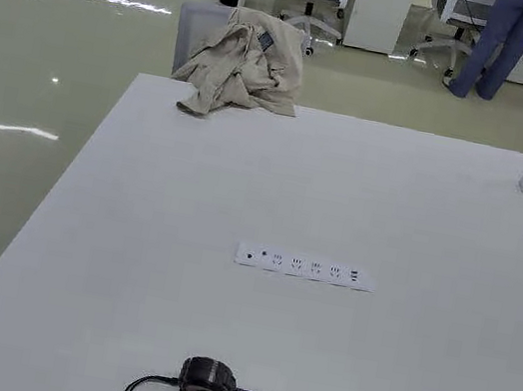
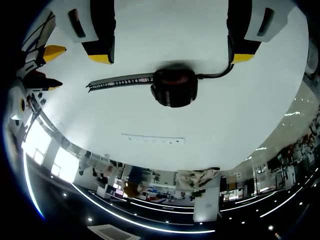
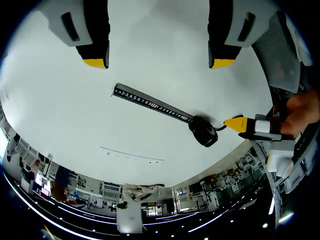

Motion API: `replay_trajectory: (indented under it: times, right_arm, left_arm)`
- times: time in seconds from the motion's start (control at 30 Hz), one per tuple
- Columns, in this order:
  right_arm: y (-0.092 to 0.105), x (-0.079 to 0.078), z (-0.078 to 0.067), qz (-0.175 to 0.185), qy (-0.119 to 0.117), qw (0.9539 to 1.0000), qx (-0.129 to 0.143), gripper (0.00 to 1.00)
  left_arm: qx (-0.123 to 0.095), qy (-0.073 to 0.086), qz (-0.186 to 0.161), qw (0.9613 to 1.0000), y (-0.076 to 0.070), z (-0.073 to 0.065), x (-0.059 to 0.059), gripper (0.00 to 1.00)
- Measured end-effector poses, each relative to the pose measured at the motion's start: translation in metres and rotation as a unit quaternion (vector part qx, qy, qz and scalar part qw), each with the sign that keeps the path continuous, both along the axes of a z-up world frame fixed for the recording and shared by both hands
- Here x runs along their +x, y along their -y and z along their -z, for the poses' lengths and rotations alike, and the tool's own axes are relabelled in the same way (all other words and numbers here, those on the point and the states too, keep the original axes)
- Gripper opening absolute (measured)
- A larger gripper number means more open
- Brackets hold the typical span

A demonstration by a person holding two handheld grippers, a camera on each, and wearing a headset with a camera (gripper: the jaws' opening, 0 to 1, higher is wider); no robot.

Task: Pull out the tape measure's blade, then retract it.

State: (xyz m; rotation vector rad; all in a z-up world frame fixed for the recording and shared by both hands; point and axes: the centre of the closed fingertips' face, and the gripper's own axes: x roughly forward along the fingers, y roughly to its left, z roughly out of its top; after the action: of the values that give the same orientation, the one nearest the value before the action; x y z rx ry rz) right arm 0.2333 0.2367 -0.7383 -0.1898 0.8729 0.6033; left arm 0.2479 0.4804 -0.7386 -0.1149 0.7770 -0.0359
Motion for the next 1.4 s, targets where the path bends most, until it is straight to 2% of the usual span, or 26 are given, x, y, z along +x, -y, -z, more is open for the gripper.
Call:
replay_trajectory:
  times: [0.37,0.6,0.93,1.4]
  right_arm:
    - [0.001,0.012,0.009,-0.016,-0.001,0.9998,-0.01,0.82]
    - [0.001,0.017,0.013,-0.027,-0.004,0.9996,-0.011,0.81]
    - [0.005,0.027,0.026,-0.05,-0.004,0.9984,-0.025,0.79]
    - [0.008,0.037,0.037,-0.069,-0.008,0.9968,-0.039,0.75]
  left_arm:
    - [0.005,0.002,-0.006,1.0,-0.003,0.005,0.012,0.88]
    - [0.01,-0.002,-0.006,0.9999,-0.002,0.009,0.018,0.88]
    - [0.014,-0.006,-0.014,0.9998,-0.003,0.016,0.026,0.85]
    - [0.008,-0.014,-0.022,0.9996,0.001,0.027,0.035,0.84]
